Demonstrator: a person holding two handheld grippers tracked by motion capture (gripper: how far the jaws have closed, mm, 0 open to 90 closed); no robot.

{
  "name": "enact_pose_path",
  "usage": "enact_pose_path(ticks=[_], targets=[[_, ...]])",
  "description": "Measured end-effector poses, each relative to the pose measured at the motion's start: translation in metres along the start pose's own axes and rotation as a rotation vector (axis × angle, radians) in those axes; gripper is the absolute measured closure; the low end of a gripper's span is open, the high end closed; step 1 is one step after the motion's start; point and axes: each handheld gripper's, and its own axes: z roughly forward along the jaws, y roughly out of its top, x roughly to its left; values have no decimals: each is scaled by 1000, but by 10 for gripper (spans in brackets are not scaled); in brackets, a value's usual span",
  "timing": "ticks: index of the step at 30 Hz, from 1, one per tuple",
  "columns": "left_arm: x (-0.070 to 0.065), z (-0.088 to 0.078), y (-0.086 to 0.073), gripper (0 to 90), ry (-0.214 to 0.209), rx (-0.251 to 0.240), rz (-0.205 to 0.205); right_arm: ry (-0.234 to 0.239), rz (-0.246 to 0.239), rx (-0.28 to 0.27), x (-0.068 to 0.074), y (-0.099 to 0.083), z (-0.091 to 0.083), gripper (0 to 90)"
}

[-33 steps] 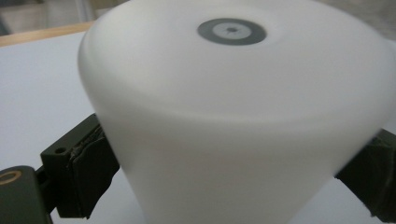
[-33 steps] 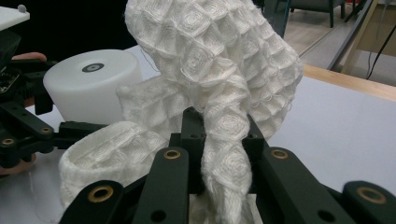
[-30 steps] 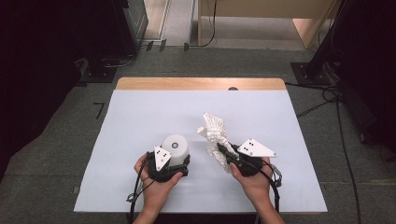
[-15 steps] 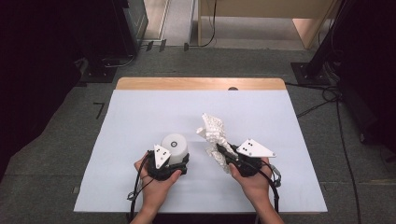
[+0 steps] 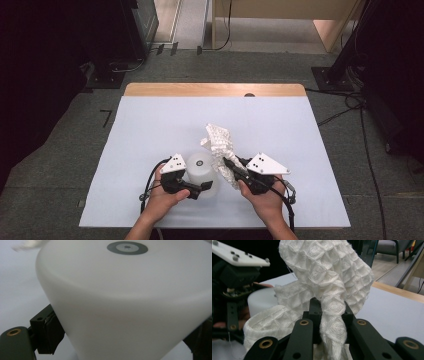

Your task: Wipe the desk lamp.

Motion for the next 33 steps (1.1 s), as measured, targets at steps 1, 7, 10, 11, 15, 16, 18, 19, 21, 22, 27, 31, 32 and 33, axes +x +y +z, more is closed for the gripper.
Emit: enact_pose_path(ticks=[1,7,10,11,15,16,18,19,21,22,27,31,32,33], targets=[[0,0,1,79,-4,-2,-4,9,8,-10,2,0,0,783],[4,-11,8,79,-68,-79,-81,32,-10,10,13,-3,7,783],[9,-21,11,80,-74,-125,-119,42,-12,29,15,-8,11,783],[11,-24,11,79,-72,-137,-131,43,-12,38,16,-10,13,783],[20,-37,13,80,-58,-197,-173,58,-20,85,19,-17,21,784],[23,-41,13,80,-56,-212,-181,66,-19,97,20,-19,23,783],[27,-47,13,80,-52,-235,-195,77,-26,122,21,-22,26,783],[28,-49,13,80,-50,-238,-197,79,-25,128,22,-23,27,784],[29,-49,13,80,-42,-225,-185,84,-31,127,23,-23,28,783],[28,-47,12,80,-39,-214,-178,83,-27,124,23,-22,28,783],[16,-30,12,80,-48,-132,-117,69,-26,87,20,-16,22,784],[8,-17,8,80,-54,-72,-80,44,-17,58,17,-12,16,783],[7,-15,8,80,-57,-60,-73,41,-14,51,16,-11,14,783],[6,-13,8,80,-59,-58,-68,38,-10,44,15,-11,13,783]])
